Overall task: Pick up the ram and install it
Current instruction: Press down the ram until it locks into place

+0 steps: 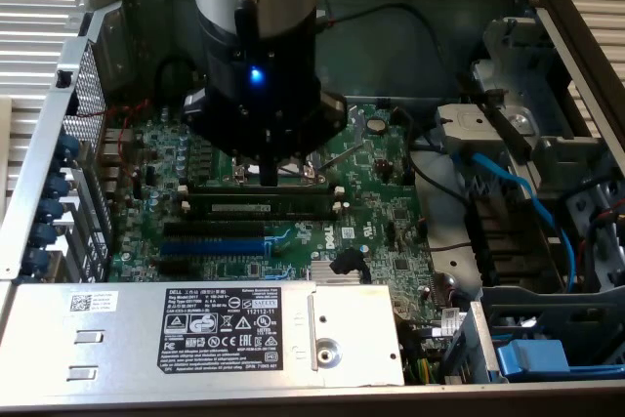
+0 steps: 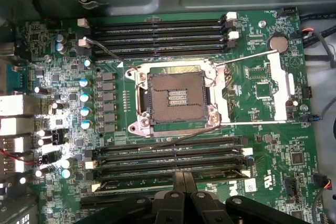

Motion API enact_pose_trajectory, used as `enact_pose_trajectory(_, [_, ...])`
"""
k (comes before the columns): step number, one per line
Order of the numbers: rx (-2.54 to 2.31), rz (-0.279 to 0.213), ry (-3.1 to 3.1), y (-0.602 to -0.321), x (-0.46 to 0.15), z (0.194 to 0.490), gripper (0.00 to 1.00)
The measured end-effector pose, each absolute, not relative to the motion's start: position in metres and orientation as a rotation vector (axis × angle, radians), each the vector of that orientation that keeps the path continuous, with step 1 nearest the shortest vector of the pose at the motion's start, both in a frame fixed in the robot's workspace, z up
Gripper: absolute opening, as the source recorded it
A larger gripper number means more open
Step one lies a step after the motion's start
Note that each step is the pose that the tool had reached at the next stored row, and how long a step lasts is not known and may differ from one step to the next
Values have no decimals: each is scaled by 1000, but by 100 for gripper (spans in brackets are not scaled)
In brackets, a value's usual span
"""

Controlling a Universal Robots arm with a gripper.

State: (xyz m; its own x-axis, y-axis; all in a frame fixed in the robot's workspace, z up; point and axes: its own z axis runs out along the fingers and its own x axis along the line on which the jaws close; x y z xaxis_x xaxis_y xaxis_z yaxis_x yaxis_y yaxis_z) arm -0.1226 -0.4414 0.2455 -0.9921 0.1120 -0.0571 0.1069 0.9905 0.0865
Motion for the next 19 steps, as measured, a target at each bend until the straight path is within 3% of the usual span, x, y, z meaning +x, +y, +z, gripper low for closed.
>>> enact_pose_trajectory(19, [355,122,3060,-441,-122,245,10])
